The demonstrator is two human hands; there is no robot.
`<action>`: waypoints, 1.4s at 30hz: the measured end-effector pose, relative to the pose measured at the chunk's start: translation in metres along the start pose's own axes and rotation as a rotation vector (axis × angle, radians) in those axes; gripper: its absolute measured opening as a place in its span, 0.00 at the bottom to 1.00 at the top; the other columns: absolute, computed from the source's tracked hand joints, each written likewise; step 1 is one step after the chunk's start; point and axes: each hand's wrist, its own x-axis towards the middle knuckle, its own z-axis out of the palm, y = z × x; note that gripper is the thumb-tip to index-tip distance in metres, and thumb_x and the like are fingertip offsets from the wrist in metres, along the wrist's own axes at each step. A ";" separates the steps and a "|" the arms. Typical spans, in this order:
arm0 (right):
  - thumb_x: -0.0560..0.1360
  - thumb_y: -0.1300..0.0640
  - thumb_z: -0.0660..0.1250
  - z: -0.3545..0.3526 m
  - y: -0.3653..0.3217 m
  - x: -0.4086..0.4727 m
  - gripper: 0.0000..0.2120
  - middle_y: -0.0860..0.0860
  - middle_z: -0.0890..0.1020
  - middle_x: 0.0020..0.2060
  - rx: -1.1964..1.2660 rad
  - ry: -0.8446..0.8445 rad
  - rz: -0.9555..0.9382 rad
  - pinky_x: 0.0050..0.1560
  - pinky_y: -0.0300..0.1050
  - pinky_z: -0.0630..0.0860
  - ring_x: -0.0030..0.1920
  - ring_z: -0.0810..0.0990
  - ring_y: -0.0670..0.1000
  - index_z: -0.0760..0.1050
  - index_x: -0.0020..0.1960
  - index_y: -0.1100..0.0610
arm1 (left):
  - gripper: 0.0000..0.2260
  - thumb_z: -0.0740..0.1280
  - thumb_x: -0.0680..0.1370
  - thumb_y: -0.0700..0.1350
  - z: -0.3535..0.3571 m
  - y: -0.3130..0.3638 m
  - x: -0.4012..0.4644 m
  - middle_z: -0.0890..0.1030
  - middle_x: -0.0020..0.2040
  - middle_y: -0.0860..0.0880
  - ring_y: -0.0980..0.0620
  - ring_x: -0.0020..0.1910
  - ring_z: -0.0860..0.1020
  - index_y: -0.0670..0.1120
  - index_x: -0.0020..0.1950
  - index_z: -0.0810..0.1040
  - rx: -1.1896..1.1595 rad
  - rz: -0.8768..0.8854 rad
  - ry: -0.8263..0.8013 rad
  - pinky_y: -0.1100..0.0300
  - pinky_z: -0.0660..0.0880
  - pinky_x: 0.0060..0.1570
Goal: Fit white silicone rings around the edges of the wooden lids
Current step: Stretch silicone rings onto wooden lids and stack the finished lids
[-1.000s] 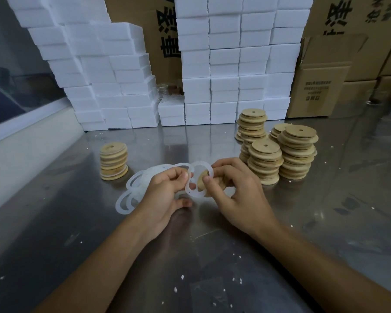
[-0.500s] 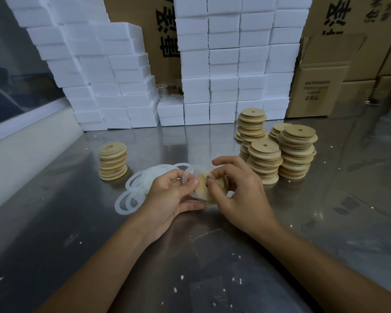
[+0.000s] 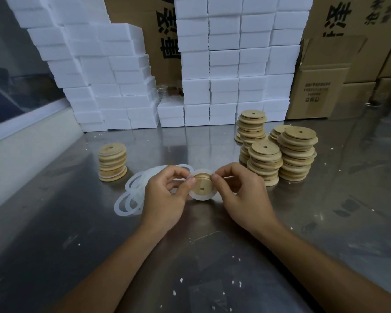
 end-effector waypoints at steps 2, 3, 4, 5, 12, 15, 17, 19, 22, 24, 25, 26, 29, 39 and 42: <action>0.77 0.57 0.70 -0.001 0.001 0.000 0.02 0.42 0.84 0.38 -0.017 0.011 0.004 0.42 0.35 0.78 0.42 0.83 0.40 0.79 0.46 0.54 | 0.06 0.73 0.75 0.40 0.000 -0.001 0.001 0.84 0.43 0.56 0.54 0.46 0.83 0.52 0.43 0.80 0.033 0.007 0.012 0.64 0.80 0.42; 0.77 0.57 0.70 -0.001 0.002 0.000 0.02 0.42 0.83 0.38 -0.022 0.017 0.004 0.42 0.34 0.78 0.41 0.83 0.40 0.80 0.46 0.54 | 0.06 0.72 0.75 0.41 -0.001 -0.001 0.001 0.84 0.43 0.56 0.54 0.47 0.83 0.52 0.43 0.80 0.029 0.002 0.012 0.63 0.80 0.43; 0.77 0.57 0.70 -0.001 0.002 0.001 0.02 0.41 0.83 0.38 -0.025 0.022 0.001 0.42 0.34 0.78 0.41 0.83 0.40 0.80 0.46 0.55 | 0.07 0.72 0.75 0.40 -0.001 -0.002 0.001 0.84 0.42 0.57 0.54 0.47 0.83 0.52 0.43 0.81 0.014 -0.009 0.007 0.62 0.81 0.42; 0.76 0.58 0.71 -0.001 0.003 0.001 0.01 0.41 0.83 0.38 -0.026 0.026 0.001 0.41 0.33 0.78 0.41 0.83 0.40 0.80 0.45 0.55 | 0.07 0.71 0.76 0.40 0.000 -0.002 0.001 0.84 0.42 0.56 0.54 0.47 0.83 0.52 0.43 0.81 0.001 -0.021 0.001 0.61 0.81 0.42; 0.75 0.60 0.72 0.000 0.006 0.002 0.03 0.43 0.85 0.37 0.025 0.008 0.062 0.40 0.32 0.78 0.39 0.84 0.40 0.81 0.43 0.55 | 0.08 0.71 0.76 0.38 -0.003 -0.004 0.004 0.85 0.42 0.51 0.50 0.45 0.84 0.50 0.41 0.81 -0.066 -0.104 0.012 0.53 0.82 0.41; 0.75 0.59 0.72 0.000 0.005 0.002 0.02 0.44 0.85 0.38 0.028 -0.022 0.082 0.41 0.32 0.78 0.39 0.83 0.40 0.81 0.43 0.55 | 0.07 0.70 0.76 0.37 -0.005 -0.005 0.005 0.86 0.41 0.51 0.51 0.44 0.85 0.48 0.41 0.81 -0.098 -0.143 0.002 0.55 0.82 0.40; 0.75 0.59 0.73 -0.001 0.004 0.002 0.01 0.45 0.85 0.38 0.031 -0.043 0.095 0.42 0.34 0.79 0.40 0.84 0.40 0.82 0.44 0.56 | 0.07 0.70 0.76 0.36 -0.007 -0.005 0.006 0.86 0.41 0.50 0.50 0.44 0.85 0.46 0.42 0.81 -0.120 -0.166 -0.011 0.55 0.82 0.40; 0.75 0.59 0.72 -0.002 0.003 0.002 0.01 0.45 0.85 0.39 0.036 -0.068 0.108 0.42 0.33 0.79 0.40 0.83 0.41 0.82 0.44 0.57 | 0.07 0.70 0.76 0.35 -0.009 -0.005 0.007 0.86 0.40 0.49 0.50 0.43 0.85 0.45 0.41 0.81 -0.130 -0.189 -0.019 0.56 0.82 0.40; 0.75 0.58 0.72 -0.004 0.002 0.003 0.02 0.45 0.85 0.39 0.006 -0.094 0.126 0.41 0.33 0.78 0.41 0.83 0.42 0.81 0.44 0.56 | 0.08 0.69 0.75 0.32 -0.011 -0.003 0.008 0.86 0.39 0.50 0.51 0.42 0.85 0.43 0.39 0.80 -0.164 -0.219 -0.047 0.60 0.81 0.38; 0.76 0.58 0.72 -0.005 0.002 0.005 0.02 0.46 0.85 0.39 -0.017 -0.112 0.141 0.41 0.34 0.79 0.40 0.83 0.42 0.81 0.45 0.56 | 0.08 0.69 0.75 0.31 -0.013 -0.002 0.008 0.86 0.39 0.49 0.51 0.42 0.85 0.42 0.39 0.80 -0.177 -0.235 -0.061 0.61 0.81 0.38; 0.76 0.58 0.72 -0.006 0.002 0.005 0.02 0.46 0.85 0.39 -0.019 -0.121 0.149 0.41 0.35 0.80 0.40 0.84 0.42 0.81 0.45 0.56 | 0.07 0.69 0.75 0.31 -0.013 -0.001 0.009 0.86 0.40 0.49 0.51 0.42 0.85 0.41 0.40 0.80 -0.170 -0.238 -0.066 0.61 0.81 0.38; 0.76 0.58 0.72 -0.006 0.003 0.005 0.02 0.46 0.85 0.39 -0.016 -0.127 0.158 0.41 0.36 0.80 0.40 0.84 0.42 0.82 0.45 0.56 | 0.07 0.69 0.75 0.31 -0.014 0.000 0.009 0.86 0.40 0.49 0.51 0.42 0.85 0.41 0.40 0.80 -0.155 -0.238 -0.069 0.61 0.81 0.39; 0.76 0.58 0.73 -0.007 0.003 0.005 0.03 0.47 0.85 0.38 0.007 -0.139 0.195 0.40 0.38 0.81 0.38 0.84 0.44 0.82 0.45 0.57 | 0.06 0.70 0.75 0.32 -0.015 0.001 0.009 0.86 0.40 0.48 0.51 0.42 0.85 0.41 0.40 0.81 -0.121 -0.243 -0.066 0.60 0.82 0.39; 0.75 0.59 0.73 -0.008 0.002 0.004 0.02 0.48 0.86 0.39 0.023 -0.152 0.205 0.44 0.44 0.83 0.39 0.85 0.45 0.82 0.46 0.57 | 0.05 0.72 0.74 0.35 -0.019 0.000 0.009 0.86 0.38 0.49 0.51 0.40 0.85 0.42 0.40 0.81 0.048 -0.185 -0.067 0.51 0.83 0.45; 0.74 0.60 0.73 -0.008 0.003 0.003 0.01 0.47 0.86 0.40 0.017 -0.108 0.166 0.45 0.42 0.83 0.41 0.85 0.43 0.82 0.46 0.56 | 0.07 0.72 0.74 0.36 -0.018 -0.001 0.008 0.86 0.37 0.49 0.50 0.37 0.85 0.46 0.38 0.81 0.124 -0.162 -0.088 0.46 0.83 0.46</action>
